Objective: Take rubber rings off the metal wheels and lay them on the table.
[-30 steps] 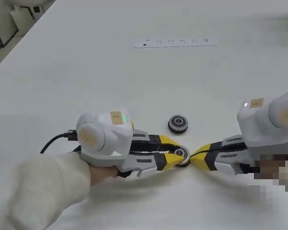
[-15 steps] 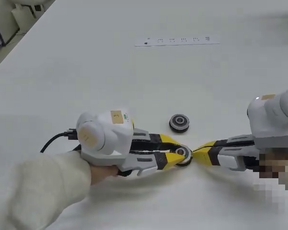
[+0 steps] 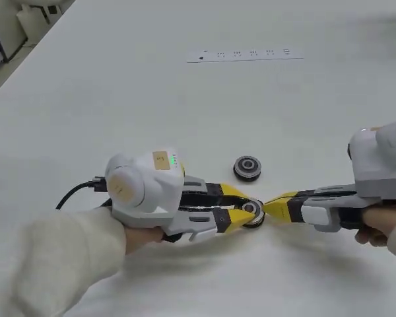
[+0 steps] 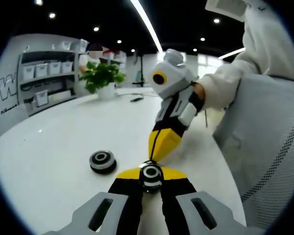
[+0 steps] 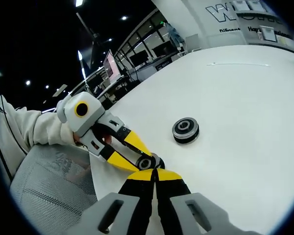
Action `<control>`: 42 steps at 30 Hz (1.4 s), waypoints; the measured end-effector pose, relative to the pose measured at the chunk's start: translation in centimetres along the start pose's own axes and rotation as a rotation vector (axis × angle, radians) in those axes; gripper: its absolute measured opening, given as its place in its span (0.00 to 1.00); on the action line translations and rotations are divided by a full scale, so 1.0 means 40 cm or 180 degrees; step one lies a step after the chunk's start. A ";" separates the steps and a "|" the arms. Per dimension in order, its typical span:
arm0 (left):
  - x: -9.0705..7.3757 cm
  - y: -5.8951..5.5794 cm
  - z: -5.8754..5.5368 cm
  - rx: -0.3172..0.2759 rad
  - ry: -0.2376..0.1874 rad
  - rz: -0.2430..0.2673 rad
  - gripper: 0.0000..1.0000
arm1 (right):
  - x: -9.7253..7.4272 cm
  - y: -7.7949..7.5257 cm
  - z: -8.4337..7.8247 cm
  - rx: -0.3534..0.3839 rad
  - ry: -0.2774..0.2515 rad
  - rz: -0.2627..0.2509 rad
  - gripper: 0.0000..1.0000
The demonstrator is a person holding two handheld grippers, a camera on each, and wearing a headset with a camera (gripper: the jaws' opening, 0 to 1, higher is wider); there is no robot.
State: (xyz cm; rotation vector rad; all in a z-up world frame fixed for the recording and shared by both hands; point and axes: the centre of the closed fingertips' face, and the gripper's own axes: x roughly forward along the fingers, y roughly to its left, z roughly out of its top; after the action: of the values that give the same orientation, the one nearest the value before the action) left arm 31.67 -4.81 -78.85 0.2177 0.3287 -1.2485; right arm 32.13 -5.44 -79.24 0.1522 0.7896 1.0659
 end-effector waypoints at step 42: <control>-0.003 0.002 0.000 0.0013 -0.0013 0.0005 0.14 | 0.008 0.021 0.009 -0.0341 0.0129 -0.0043 0.00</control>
State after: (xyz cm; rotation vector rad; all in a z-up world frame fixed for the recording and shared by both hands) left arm 31.69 -4.66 -78.82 0.2189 0.3225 -1.2480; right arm 31.82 -4.69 -78.74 0.0344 0.7670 1.0989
